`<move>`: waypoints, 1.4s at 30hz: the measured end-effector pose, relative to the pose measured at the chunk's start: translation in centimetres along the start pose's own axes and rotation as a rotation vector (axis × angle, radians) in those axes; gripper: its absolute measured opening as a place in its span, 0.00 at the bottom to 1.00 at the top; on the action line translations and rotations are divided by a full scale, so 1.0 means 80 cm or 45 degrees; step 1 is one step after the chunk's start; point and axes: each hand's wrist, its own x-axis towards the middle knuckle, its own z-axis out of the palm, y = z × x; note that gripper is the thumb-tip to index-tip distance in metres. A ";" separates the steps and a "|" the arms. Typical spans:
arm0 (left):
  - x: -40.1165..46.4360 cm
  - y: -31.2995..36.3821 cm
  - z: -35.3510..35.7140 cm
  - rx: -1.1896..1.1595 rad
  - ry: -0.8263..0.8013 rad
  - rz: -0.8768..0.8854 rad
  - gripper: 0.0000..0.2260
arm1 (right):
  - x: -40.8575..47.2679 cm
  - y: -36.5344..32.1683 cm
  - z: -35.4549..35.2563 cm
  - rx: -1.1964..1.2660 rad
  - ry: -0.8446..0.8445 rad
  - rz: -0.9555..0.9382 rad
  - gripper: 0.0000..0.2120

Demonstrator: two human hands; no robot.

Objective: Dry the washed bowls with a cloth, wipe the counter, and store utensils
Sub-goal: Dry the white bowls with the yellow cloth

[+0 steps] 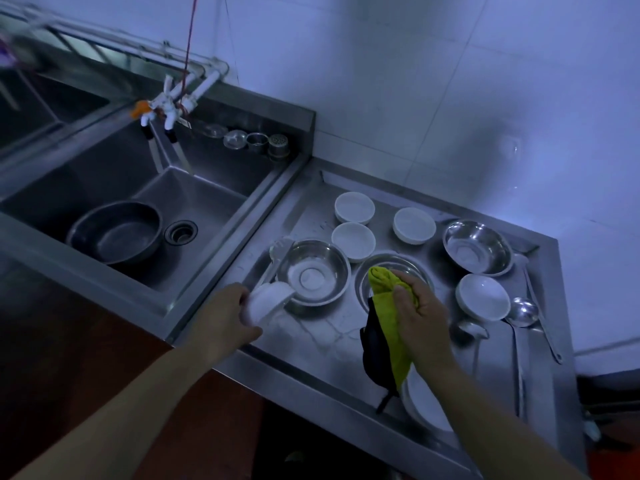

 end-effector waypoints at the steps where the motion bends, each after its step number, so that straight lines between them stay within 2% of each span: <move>1: -0.003 0.000 -0.006 0.069 0.033 0.069 0.21 | 0.000 -0.002 0.002 -0.003 -0.016 -0.012 0.12; 3: -0.008 0.003 -0.019 0.155 0.081 0.142 0.22 | -0.002 -0.008 0.005 0.007 -0.035 -0.048 0.09; 7: -0.019 0.012 -0.048 0.111 0.120 0.174 0.23 | -0.003 -0.021 0.012 -0.017 -0.005 -0.150 0.10; 9: -0.024 0.018 -0.062 -0.026 0.129 0.182 0.22 | -0.003 -0.027 0.016 -0.074 0.018 -0.208 0.08; 12: -0.027 0.034 -0.083 -0.324 0.188 0.201 0.20 | -0.001 -0.048 0.028 -0.084 -0.043 -0.327 0.12; 15: -0.028 0.060 -0.101 -0.594 0.244 0.166 0.16 | 0.006 -0.083 0.042 -0.141 -0.082 -0.648 0.16; 18: -0.031 0.086 -0.114 -1.014 0.197 0.149 0.10 | 0.011 -0.120 0.057 -0.249 -0.077 -0.983 0.19; 21: -0.036 0.118 -0.120 -1.261 0.196 0.156 0.05 | 0.012 -0.143 0.068 -0.463 -0.031 -1.309 0.20; 23: -0.038 0.139 -0.119 -1.279 0.280 0.119 0.05 | 0.005 -0.146 0.073 -0.604 0.007 -1.409 0.16; 27: -0.044 0.171 -0.112 -1.142 0.367 0.158 0.09 | -0.018 -0.147 0.075 -0.622 -0.033 -1.355 0.16; 29: -0.046 0.179 -0.110 -1.170 0.335 0.172 0.11 | -0.025 -0.145 0.073 -0.621 -0.068 -1.380 0.18; 31: -0.048 0.186 -0.114 -1.195 0.296 0.224 0.07 | -0.026 -0.140 0.066 -0.663 -0.117 -1.441 0.21; 34: -0.044 0.190 -0.120 -1.102 0.215 0.368 0.08 | -0.009 -0.124 0.041 -0.852 -0.137 -1.688 0.15; 38: -0.032 0.196 -0.125 -0.940 0.050 0.401 0.12 | 0.040 -0.121 -0.006 -1.031 -0.314 -2.069 0.09; 40: -0.026 0.204 -0.131 -0.886 -0.003 0.375 0.09 | 0.056 -0.127 -0.021 -1.083 -0.314 -2.126 0.09; 42: -0.017 0.211 -0.135 -0.855 0.028 0.367 0.11 | 0.057 -0.127 -0.022 -1.076 -0.230 -2.065 0.08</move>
